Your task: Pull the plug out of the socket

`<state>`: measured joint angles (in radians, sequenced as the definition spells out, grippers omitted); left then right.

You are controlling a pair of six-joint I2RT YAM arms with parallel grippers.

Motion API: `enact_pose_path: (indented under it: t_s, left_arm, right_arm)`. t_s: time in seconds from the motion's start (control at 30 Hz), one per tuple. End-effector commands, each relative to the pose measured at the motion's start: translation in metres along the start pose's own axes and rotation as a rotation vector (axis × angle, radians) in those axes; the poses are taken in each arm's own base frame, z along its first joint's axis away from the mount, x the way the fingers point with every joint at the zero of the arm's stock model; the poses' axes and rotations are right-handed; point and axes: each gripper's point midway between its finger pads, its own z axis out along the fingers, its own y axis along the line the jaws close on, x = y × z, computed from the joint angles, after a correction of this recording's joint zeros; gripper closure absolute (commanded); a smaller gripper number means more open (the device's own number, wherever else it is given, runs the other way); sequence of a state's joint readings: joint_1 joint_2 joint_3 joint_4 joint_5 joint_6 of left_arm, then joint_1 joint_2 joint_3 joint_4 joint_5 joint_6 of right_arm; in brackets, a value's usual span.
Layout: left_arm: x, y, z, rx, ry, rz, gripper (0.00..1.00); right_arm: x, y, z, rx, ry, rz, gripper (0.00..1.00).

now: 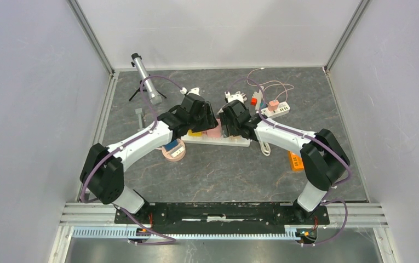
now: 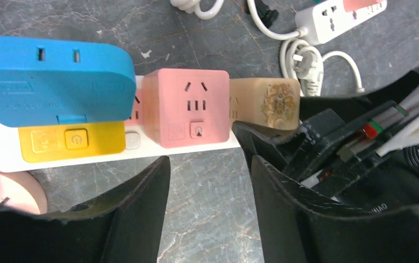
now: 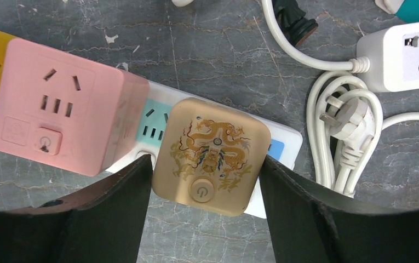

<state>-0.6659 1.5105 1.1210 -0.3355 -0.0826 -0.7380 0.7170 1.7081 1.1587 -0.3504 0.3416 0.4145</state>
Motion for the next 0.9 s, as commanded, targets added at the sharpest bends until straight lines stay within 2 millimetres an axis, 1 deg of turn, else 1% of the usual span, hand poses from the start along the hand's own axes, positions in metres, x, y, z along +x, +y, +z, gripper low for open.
enact_pose_path:
  t_s: [0.0,0.03,0.13,0.27,0.37,0.47,0.5,0.6,0.7,0.77,0.87]
  left_arm:
    - [-0.019,-0.003,0.004,-0.039,-0.061,0.027,0.40]
    - [-0.018,-0.001,0.007,-0.044,-0.056,0.029,0.42]
    - [-0.012,0.004,0.018,-0.063,-0.038,0.039,0.45]
    - [-0.003,0.014,0.027,-0.090,-0.023,0.070,0.48]
    - [0.004,0.024,0.032,-0.114,-0.015,0.092,0.48]
    - [0.012,0.035,0.035,-0.147,-0.006,0.099,0.47]
    - [0.014,0.037,0.036,-0.150,-0.004,0.099,0.46]
    - [0.019,0.042,0.037,-0.158,0.004,0.105,0.43]
    - [0.020,0.038,0.038,-0.130,0.001,0.100,0.40]
    - [0.017,0.030,0.037,-0.093,-0.010,0.095,0.37]
    - [0.005,0.014,0.030,-0.023,-0.054,0.076,0.35]
  right_arm:
    - [-0.012,-0.005,-0.003,0.003,-0.064,0.074,0.27]
    - [-0.011,-0.004,-0.001,-0.002,-0.060,0.078,0.28]
    - [-0.010,0.002,0.006,-0.047,-0.056,0.081,0.30]
    - [-0.009,0.007,0.010,-0.066,-0.050,0.068,0.39]
    - [-0.007,0.008,0.011,-0.080,-0.052,0.075,0.47]
    - [-0.008,0.011,0.008,-0.103,-0.062,0.082,0.51]
    - [-0.007,0.012,0.008,-0.108,-0.063,0.080,0.54]
    - [-0.014,0.014,0.003,-0.125,-0.084,0.081,0.65]
    - [-0.018,0.014,0.000,-0.135,-0.098,0.076,0.71]
    - [-0.019,0.014,-0.001,-0.137,-0.102,0.076,0.73]
    - [-0.015,0.013,-0.001,-0.135,-0.099,0.082,0.75]
